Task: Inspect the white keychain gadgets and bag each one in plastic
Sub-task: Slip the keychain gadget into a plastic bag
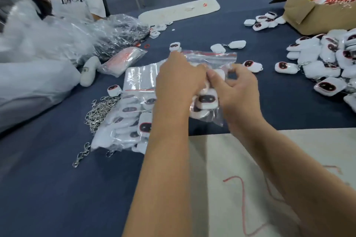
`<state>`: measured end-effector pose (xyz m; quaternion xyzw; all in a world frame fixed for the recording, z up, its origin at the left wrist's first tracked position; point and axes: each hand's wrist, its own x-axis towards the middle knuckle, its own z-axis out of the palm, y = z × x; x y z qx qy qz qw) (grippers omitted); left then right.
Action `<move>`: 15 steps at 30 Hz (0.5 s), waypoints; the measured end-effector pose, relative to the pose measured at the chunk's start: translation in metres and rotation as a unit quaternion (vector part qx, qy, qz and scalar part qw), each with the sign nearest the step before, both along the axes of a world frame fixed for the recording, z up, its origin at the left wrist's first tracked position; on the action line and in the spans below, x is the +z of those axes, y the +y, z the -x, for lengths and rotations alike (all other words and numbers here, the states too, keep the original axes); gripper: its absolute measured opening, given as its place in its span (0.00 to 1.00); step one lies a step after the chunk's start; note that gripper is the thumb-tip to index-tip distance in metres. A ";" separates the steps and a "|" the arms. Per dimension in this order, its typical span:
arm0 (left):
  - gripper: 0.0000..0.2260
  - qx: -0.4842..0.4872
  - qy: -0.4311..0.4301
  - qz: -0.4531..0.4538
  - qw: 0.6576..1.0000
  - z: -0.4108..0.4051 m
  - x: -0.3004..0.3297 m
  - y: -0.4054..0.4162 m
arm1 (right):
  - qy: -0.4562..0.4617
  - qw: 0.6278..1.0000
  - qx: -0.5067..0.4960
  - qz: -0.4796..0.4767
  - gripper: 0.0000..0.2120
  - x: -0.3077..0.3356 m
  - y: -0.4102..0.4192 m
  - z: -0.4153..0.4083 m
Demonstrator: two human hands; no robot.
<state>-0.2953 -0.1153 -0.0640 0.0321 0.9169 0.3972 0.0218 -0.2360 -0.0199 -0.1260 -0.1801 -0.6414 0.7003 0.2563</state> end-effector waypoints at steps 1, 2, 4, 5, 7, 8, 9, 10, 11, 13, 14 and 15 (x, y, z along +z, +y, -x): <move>0.18 0.031 0.046 0.057 0.997 0.002 0.009 -0.010 | 0.009 1.000 0.003 0.019 0.17 0.004 -0.015 0.007; 0.17 0.065 0.088 0.101 0.989 0.002 0.018 -0.023 | 0.010 1.000 0.010 0.028 0.17 0.007 -0.031 0.015; 0.15 0.118 0.141 0.154 0.971 0.005 0.028 -0.045 | -0.009 0.999 0.034 -0.020 0.17 0.009 -0.056 0.027; 0.15 0.136 0.151 0.178 0.963 0.005 0.029 -0.055 | -0.038 0.993 0.055 -0.095 0.15 0.009 -0.066 0.031; 0.18 0.136 0.121 0.217 0.959 0.004 0.022 -0.064 | -0.125 0.953 0.095 -0.259 0.08 0.007 -0.079 0.037; 0.19 0.119 0.083 0.237 0.961 0.002 0.016 -0.064 | -0.160 0.937 0.109 -0.289 0.07 0.005 -0.082 0.038; 0.19 0.105 0.046 0.260 0.959 -0.001 0.010 -0.061 | -0.176 0.936 0.123 -0.280 0.07 0.003 -0.083 0.038; 0.19 0.104 0.025 0.276 0.955 -0.003 0.006 -0.059 | -0.173 0.942 0.136 -0.252 0.08 0.001 -0.080 0.036; 0.17 0.108 0.021 0.277 0.955 -0.003 0.004 -0.057 | -0.160 0.953 0.144 -0.211 0.08 0.000 -0.075 0.034; 0.14 0.108 0.038 0.256 0.960 0.000 0.001 -0.053 | -0.133 0.972 0.139 -0.133 0.06 0.002 -0.061 0.022; 0.12 0.100 0.057 0.251 0.961 0.002 0.000 -0.048 | -0.124 0.978 0.121 -0.118 0.07 0.004 -0.049 0.014; 0.11 0.086 0.089 0.249 0.961 0.004 0.000 -0.043 | -0.101 0.984 0.095 -0.114 0.07 0.006 -0.038 0.007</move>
